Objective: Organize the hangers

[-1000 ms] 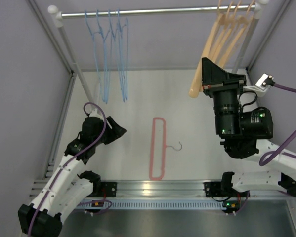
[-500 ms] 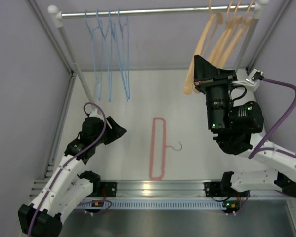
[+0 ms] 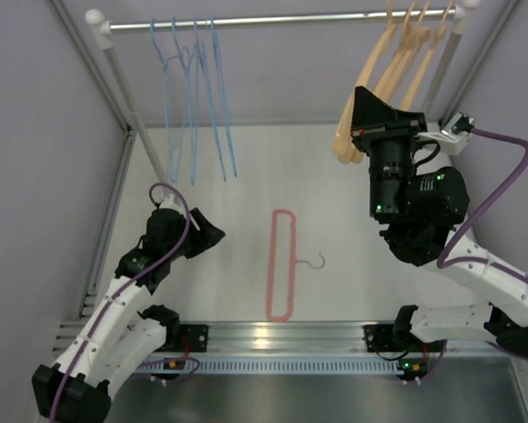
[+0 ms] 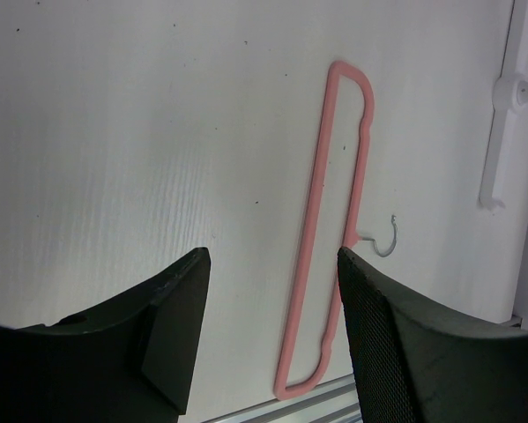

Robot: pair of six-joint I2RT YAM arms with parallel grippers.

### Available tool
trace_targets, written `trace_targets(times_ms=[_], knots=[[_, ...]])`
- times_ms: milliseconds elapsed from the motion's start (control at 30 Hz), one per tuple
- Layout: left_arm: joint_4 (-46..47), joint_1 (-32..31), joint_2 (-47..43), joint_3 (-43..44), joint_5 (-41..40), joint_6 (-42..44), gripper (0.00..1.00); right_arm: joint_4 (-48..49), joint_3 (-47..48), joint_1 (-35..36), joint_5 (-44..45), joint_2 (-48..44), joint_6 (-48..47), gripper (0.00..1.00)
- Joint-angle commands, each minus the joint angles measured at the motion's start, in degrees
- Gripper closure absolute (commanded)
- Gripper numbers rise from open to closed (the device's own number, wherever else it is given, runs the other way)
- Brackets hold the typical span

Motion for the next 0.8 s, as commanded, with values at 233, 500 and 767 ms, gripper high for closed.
trace_targets(times_ms=[233,500,767], knots=[[-0.38,0.31,-0.99,1.62,0.00,0.96,0.36,-8.35,2.48,-5.70,-2.61,-0.39,8.85,1.00],[-0.99,0.31,-1.52,1.45,-0.53,1.14,0.36,-12.39,1.69,-8.68,-4.01,-0.75,13.95,1.00],[-1.00,0.31,-1.61,1.18,-0.36,0.96,0.36,-14.59,-0.16,-9.65,-4.89,-1.71,17.73,1.00]])
